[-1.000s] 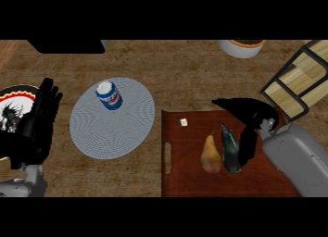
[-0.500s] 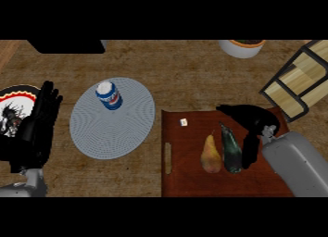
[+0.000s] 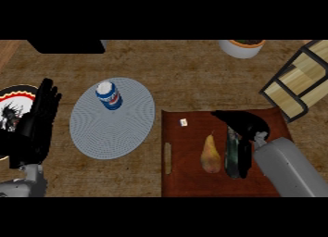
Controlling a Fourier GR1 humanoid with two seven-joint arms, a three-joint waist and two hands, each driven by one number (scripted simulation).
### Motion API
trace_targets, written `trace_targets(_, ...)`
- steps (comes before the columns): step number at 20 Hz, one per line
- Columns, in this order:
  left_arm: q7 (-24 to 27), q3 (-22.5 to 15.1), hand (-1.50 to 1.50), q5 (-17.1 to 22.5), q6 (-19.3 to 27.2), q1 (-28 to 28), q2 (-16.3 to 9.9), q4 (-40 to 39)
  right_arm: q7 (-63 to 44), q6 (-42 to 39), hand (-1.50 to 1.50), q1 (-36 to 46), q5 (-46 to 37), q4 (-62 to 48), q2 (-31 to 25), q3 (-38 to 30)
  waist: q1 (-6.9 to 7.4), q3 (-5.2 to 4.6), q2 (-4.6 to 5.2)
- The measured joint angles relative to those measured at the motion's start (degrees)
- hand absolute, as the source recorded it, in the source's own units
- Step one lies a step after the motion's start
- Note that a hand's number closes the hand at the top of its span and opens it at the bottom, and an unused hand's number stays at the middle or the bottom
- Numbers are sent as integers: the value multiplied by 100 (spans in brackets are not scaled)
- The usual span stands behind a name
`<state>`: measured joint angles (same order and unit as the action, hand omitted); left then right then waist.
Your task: Pick the eggplant from the tray and place it in the tiered shelf
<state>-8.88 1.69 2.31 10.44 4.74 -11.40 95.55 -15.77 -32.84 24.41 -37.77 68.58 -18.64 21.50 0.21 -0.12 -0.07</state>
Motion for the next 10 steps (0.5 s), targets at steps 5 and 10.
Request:
trace_targets(5, 18, 114, 0, -13, -141, -13, 18, 12, 110, -119, 150, -18, -266, -168, 196, -159, -3, -20, -20)
trace_targets(10, 81, 149, 0, -56, -197, -55, 54, -28, 429, -23, 150, -52, -600, -212, 182, -64, 7, -55, -66)
